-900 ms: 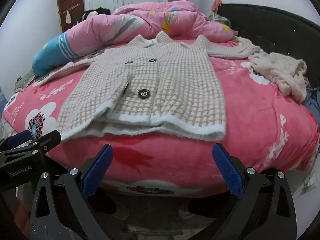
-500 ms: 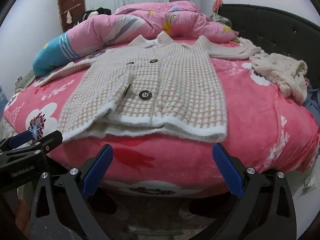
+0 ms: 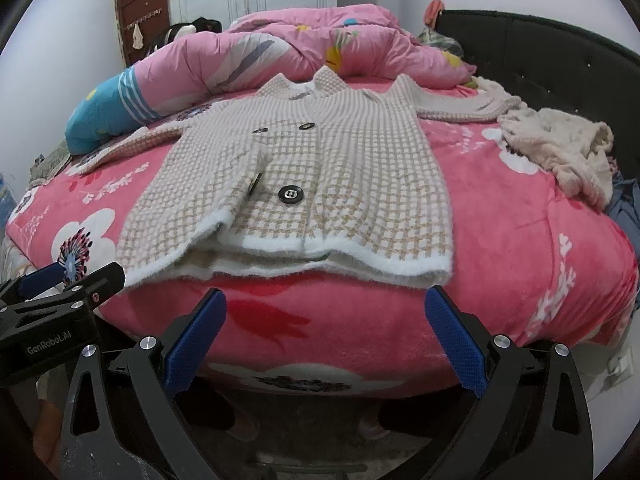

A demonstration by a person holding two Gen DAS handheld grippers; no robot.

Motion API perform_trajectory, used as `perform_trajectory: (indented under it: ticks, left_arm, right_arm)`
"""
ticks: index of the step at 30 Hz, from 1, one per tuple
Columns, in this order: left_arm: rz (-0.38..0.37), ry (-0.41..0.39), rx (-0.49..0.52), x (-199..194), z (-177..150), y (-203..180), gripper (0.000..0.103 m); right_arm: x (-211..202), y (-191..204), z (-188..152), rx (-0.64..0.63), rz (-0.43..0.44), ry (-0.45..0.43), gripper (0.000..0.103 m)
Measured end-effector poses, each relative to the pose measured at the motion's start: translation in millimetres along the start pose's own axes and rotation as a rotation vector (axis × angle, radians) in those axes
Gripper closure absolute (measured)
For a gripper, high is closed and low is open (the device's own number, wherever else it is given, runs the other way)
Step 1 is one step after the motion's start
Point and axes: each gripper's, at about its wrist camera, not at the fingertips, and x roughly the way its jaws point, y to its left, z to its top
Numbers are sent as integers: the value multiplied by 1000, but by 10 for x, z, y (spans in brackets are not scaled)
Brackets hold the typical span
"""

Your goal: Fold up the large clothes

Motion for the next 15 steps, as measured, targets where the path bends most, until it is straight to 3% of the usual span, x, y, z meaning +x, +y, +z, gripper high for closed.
perform_trajectory:
  ticks: [15]
  left_arm:
    - [2,-7,-4,-30,11,24,5]
  right_arm:
    - [-55,-11,36,0,4,-1,8]
